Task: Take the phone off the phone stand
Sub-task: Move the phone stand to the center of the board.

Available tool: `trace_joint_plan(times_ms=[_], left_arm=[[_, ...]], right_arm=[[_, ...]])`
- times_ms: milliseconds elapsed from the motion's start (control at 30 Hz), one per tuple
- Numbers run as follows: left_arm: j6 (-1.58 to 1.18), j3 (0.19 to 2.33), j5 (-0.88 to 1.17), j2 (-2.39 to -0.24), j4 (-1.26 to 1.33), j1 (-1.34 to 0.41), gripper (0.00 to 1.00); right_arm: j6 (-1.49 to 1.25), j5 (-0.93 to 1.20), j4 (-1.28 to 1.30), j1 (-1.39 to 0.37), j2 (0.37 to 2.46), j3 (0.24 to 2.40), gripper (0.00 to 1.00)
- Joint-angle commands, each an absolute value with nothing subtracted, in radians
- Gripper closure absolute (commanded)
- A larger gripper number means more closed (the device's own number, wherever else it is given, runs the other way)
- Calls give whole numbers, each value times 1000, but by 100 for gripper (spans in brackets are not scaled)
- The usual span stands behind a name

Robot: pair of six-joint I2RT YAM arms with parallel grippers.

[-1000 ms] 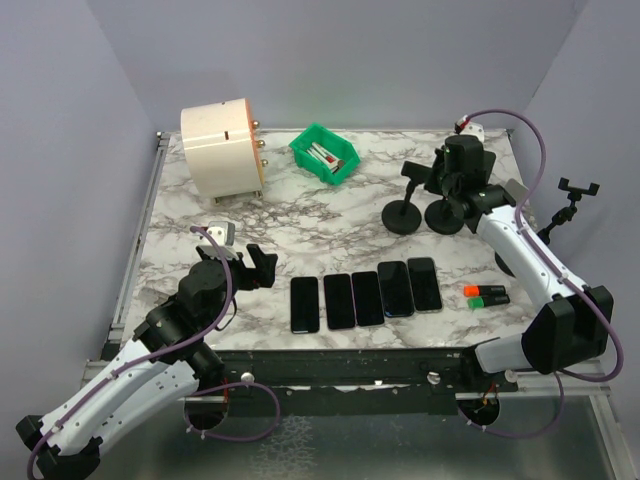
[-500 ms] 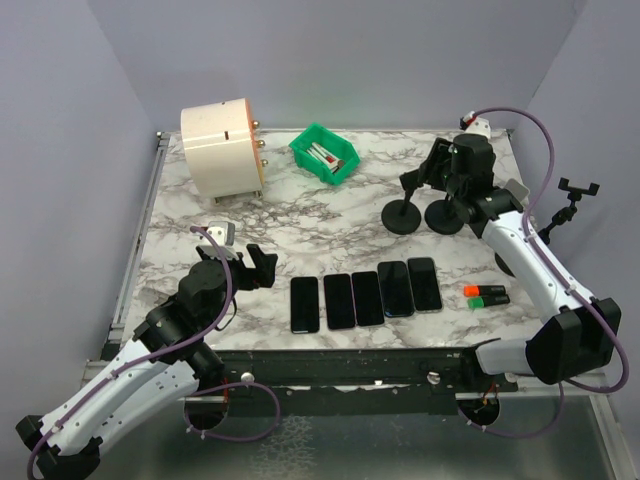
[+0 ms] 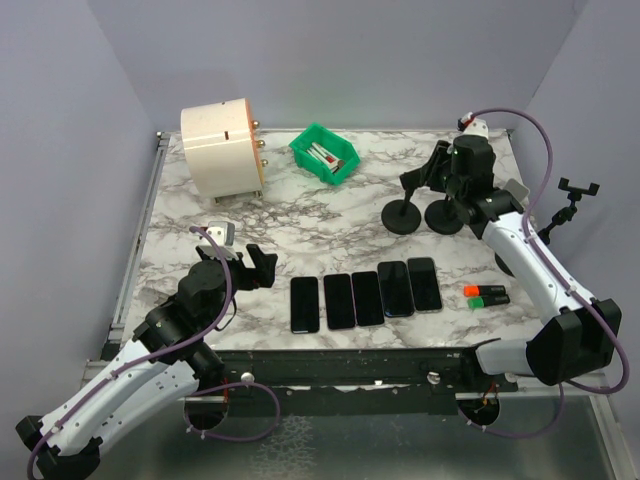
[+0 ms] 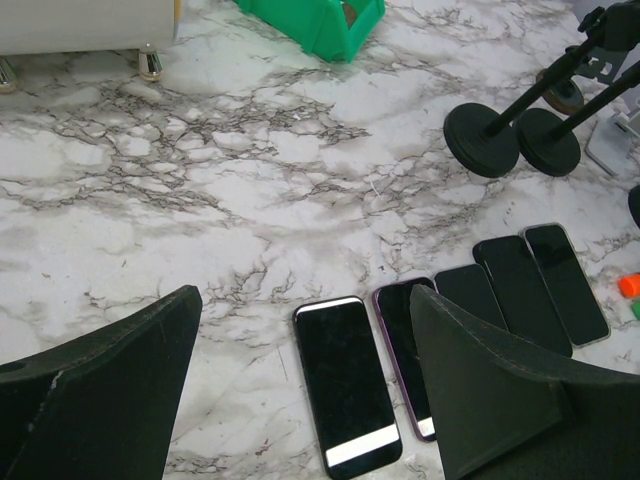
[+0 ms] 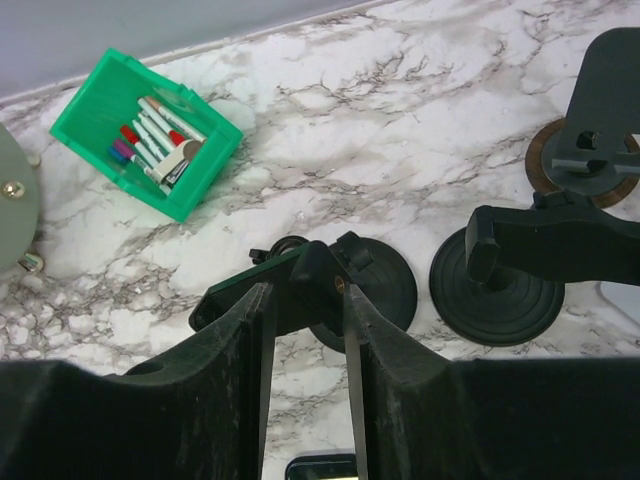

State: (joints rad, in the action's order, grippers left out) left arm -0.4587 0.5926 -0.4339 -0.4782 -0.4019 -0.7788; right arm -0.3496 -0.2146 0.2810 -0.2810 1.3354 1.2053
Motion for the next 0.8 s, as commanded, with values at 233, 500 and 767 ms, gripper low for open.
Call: trace_joint_plan(times_ms=[233, 500, 767], left_arm=[[-451, 584, -416, -472, -416, -773, 14], [-451, 581, -416, -464, -415, -773, 14], [-451, 581, -416, -465, -416, -773, 14]], right_arm=[[-363, -229, 277, -277, 1300, 1137, 71], [-374, -233, 282, -277, 1308, 1147, 74], [-368, -237, 297, -277, 1295, 1160, 58]])
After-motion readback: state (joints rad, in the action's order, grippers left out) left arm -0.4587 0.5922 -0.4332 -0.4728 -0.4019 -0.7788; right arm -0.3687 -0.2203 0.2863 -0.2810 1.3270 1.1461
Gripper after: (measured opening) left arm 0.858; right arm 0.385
